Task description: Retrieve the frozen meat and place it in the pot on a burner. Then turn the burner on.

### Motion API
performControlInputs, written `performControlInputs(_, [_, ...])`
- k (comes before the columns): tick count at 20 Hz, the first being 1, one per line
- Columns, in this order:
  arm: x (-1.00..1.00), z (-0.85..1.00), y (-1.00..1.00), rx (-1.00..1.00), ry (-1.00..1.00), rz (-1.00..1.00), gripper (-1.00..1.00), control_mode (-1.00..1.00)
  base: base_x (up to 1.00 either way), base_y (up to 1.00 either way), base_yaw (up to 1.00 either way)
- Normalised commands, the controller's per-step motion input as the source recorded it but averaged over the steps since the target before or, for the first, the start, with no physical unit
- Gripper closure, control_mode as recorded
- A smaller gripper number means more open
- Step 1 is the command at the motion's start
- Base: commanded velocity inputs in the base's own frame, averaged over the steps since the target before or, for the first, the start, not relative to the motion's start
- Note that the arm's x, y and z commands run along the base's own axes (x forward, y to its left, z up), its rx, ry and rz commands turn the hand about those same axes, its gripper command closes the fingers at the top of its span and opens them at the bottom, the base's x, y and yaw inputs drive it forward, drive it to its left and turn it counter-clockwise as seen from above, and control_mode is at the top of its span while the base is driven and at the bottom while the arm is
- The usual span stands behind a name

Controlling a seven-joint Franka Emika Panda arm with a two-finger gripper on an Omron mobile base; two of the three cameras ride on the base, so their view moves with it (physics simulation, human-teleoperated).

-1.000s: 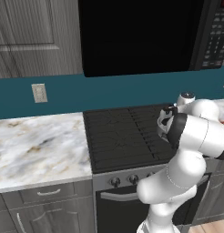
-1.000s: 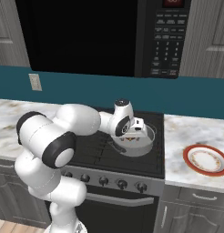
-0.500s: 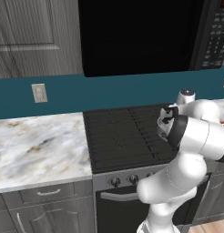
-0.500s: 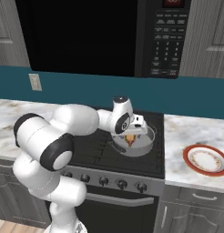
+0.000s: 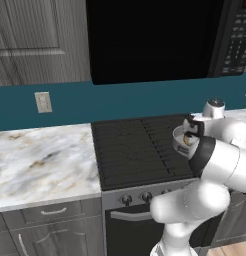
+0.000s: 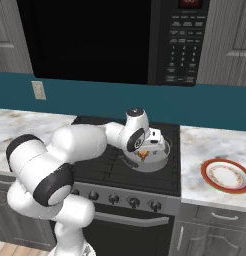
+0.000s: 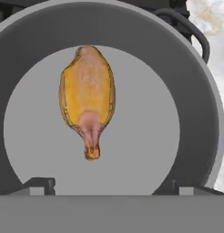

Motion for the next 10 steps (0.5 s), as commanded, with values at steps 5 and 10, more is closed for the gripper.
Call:
performControlInputs(5, [-0.66, 0.41, -0.25, 0.04, -0.07, 0.00, -1.00, -1.00, 0.00, 0.00, 0.00])
performControlInputs(10, [-0.74, 0.69, -0.06, 0.02, -0.03, 0.00, -1.00, -1.00, 0.00, 0.00, 0.00])
